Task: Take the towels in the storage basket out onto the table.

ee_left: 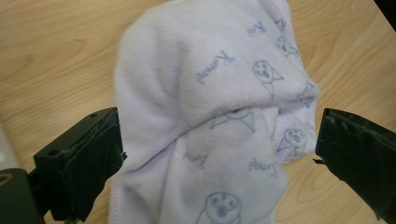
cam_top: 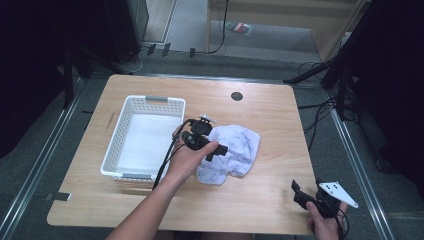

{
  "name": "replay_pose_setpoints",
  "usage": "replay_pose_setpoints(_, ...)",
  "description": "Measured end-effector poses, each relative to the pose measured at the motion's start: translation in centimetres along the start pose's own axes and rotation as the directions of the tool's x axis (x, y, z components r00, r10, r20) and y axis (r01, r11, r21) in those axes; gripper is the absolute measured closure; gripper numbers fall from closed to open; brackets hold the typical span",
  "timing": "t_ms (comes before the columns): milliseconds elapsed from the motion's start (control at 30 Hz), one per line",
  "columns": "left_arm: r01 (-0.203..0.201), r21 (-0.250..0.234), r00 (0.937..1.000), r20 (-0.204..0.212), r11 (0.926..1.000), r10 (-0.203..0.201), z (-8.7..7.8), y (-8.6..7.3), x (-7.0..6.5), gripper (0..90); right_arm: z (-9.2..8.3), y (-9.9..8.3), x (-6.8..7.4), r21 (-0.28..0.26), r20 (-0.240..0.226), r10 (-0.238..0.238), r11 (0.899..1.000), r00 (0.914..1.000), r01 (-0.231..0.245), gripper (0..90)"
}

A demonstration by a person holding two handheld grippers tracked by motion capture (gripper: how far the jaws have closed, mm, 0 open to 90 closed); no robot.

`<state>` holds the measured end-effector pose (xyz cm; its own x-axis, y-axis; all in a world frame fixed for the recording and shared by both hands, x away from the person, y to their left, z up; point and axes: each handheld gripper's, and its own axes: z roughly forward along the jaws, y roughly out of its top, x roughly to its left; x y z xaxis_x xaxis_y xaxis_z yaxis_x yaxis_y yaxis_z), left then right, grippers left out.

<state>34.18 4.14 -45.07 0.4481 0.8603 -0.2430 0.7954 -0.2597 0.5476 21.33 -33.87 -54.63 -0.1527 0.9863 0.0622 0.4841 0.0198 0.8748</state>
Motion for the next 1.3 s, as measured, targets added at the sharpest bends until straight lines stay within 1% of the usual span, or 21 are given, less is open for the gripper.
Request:
replay_pose_setpoints(33,0.005,-0.009,0.9999,-0.016,1.0,-0.005,-0.6,-0.2,0.6,1.1,0.0,0.0,0.0,0.001,0.001,0.002,1.0,1.0,-0.002,12.5)
replay_pose_setpoints(67,0.005,-0.009,0.9999,-0.016,1.0,-0.005,-0.6,-0.2,0.6,1.1,0.0,0.0,0.0,0.002,0.003,0.004,1.0,1.0,-0.004,12.2)
replay_pose_setpoints(233,0.017,-0.049,0.9989,-0.043,0.9987,-0.019,-2.7,-0.9,2.8,0.2,0.0,0.0,-0.1,0.007,0.0,0.014,1.0,0.9999,-0.014,11.1)
replay_pose_setpoints(267,0.017,-0.049,0.9989,-0.043,0.9987,-0.019,-2.7,-0.9,2.8,0.2,0.0,0.0,-0.1,0.007,0.0,0.014,1.0,0.9999,-0.014,11.1)
replay_pose_setpoints(333,0.037,-0.075,0.9976,-0.056,0.9965,-0.041,-3.6,-1.3,3.9,0.1,0.0,0.0,0.0,0.008,0.001,0.011,1.0,0.9999,-0.011,10.8)
replay_pose_setpoints(367,0.037,-0.075,0.9976,-0.056,0.9965,-0.041,-3.6,-1.3,3.9,0.0,0.0,0.0,0.0,0.008,0.001,0.011,1.0,0.9999,-0.011,10.8)
replay_pose_setpoints(433,0.04,-0.083,0.9956,-0.081,0.9958,-0.047,-4.2,-1.9,4.8,0.0,0.0,0.0,0.0,0.007,0.0,0.013,1.0,0.9999,-0.013,10.7)
replay_pose_setpoints(467,0.04,-0.083,0.9956,-0.081,0.9958,-0.047,-4.2,-1.9,4.8,0.0,0.0,0.0,0.0,0.007,0.0,0.013,1.0,0.9999,-0.013,10.7)
replay_pose_setpoints(500,0.045,-0.089,0.9956,-0.078,0.995,-0.052,-4.7,-2.2,5.5,0.0,0.0,0.0,-0.1,0.008,0.0,0.012,1.0,0.9999,-0.012,10.7)
replay_pose_setpoints(600,0.047,-0.105,0.9937,-0.096,0.9934,-0.057,-5.2,-2.6,6.2,0.0,0.0,0.0,0.0,0.008,0.002,0.012,1.0,0.9999,-0.012,10.7)
replay_pose_setpoints(667,0.055,-0.12,0.9936,-0.092,0.9913,-0.066,-5.8,-2.9,6.9,0.0,0.0,0.0,0.0,0.008,0.003,0.013,1.0,0.9999,-0.013,10.7)
replay_pose_setpoints(733,0.055,-0.136,0.9924,-0.102,0.9892,-0.069,-6.7,-3.4,7.7,0.0,0.1,0.0,0.0,0.008,0.003,0.01,1.0,0.9999,-0.01,10.7)
replay_pose_setpoints(833,0.065,-0.146,0.9912,-0.105,0.9871,-0.081,-7.4,-3.8,8.3,0.0,0.0,0.0,0.0,0.009,0.004,0.01,1.0,0.9999,-0.01,10.7)
replay_pose_setpoints(933,0.053,-0.157,0.9905,-0.117,0.9862,-0.072,-8.3,-4.4,9.0,0.0,0.1,0.0,0.0,0.009,0.005,0.011,1.0,0.9999,-0.011,10.7)
replay_pose_setpoints(967,0.045,-0.16,0.9888,-0.133,0.9861,-0.067,-8.6,-4.7,9.4,0.0,0.1,0.0,0.0,0.009,0.006,0.01,1.0,0.9999,-0.01,10.7)
replay_pose_setpoints(1067,0.049,-0.176,0.9841,-0.16,0.9831,-0.077,-9.3,-5.3,10.5,0.0,0.0,0.0,0.0,0.008,0.008,0.01,1.0,0.9999,-0.01,10.9)
replay_pose_setpoints(1100,0.055,-0.186,0.9808,-0.174,0.9811,-0.088,-9.6,-5.7,11.0,0.0,0.0,0.0,0.0,0.008,0.009,0.01,1.0,0.9999,-0.01,10.9)
replay_pose_setpoints(1133,0.053,-0.193,0.9803,-0.177,0.9797,-0.088,-9.8,-5.9,11.4,0.0,0.0,0.0,0.0,0.008,0.01,0.012,1.0,0.9999,-0.012,10.9)
replay_pose_setpoints(1167,0.063,-0.208,0.9803,-0.171,0.9761,-0.1,-10.1,-6.2,11.9,0.0,0.0,0.0,0.0,0.008,0.01,0.012,1.0,0.9999,-0.012,10.9)
replay_pose_setpoints(1233,0.07,-0.225,0.9769,-0.182,0.9719,-0.112,-10.7,-6.8,12.8,0.0,0.0,0.0,0.0,0.009,0.012,0.012,1.0,0.9999,-0.013,11.0)
replay_pose_setpoints(1300,0.077,-0.254,0.9736,-0.189,0.9641,-0.128,-11.5,-7.9,14.0,0.0,0.1,0.0,0.0,0.009,0.011,0.01,1.0,0.9999,-0.01,11.0)
